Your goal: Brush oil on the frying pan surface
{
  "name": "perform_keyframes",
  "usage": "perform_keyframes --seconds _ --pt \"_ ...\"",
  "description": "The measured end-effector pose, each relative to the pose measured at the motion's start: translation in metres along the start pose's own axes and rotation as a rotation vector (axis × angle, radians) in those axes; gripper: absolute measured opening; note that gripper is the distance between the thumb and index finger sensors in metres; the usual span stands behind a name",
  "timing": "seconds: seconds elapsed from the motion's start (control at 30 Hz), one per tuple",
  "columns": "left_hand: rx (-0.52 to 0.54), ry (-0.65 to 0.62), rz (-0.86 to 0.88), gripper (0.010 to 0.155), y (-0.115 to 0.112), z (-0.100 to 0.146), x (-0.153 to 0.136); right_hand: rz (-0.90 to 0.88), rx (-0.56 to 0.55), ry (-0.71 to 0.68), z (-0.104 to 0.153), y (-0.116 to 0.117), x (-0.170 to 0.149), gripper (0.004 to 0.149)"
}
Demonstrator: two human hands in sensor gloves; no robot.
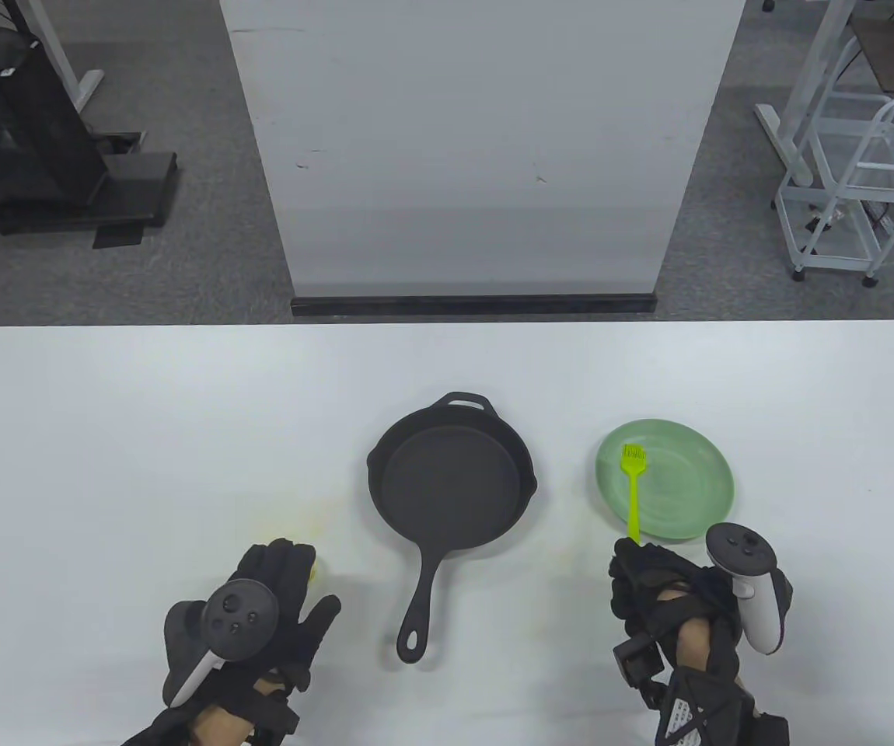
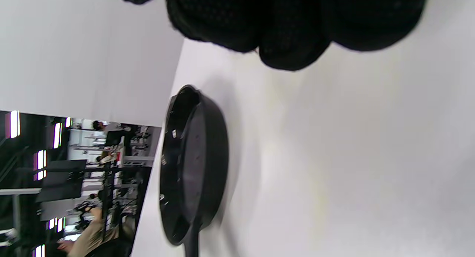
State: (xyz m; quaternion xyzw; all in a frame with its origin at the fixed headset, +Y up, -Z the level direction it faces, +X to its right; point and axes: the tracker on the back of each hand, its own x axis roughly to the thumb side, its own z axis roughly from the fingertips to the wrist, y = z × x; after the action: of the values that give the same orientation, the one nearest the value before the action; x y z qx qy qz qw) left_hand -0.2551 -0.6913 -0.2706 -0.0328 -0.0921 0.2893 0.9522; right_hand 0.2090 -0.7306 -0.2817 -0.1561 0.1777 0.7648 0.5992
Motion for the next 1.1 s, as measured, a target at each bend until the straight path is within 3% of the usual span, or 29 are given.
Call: perform_keyframes --seconds 0.3,0.47,0.83,1.1 --pt "-0.149 -0.106 0.421 0.071 -0.011 -0.017 0.05 -0.091 0.04 -0.223 0.039 0.075 0.039 0.04" --pt "-0.227 -0.115 0.528 0.07 -0.026 -0.023 0.067 -0.088 0.123 -0.287 0.051 0.125 0.048 0.04" --pt "-0.329 -0.012 0.716 0.066 -0.048 -0.026 0.053 -0.059 0.3 -0.302 0.058 0.198 0.042 0.04" --pt "-0.406 0.087 0.843 0.05 -0.049 -0.027 0.033 0.009 0.379 -0.315 0.055 0.221 0.047 0.04"
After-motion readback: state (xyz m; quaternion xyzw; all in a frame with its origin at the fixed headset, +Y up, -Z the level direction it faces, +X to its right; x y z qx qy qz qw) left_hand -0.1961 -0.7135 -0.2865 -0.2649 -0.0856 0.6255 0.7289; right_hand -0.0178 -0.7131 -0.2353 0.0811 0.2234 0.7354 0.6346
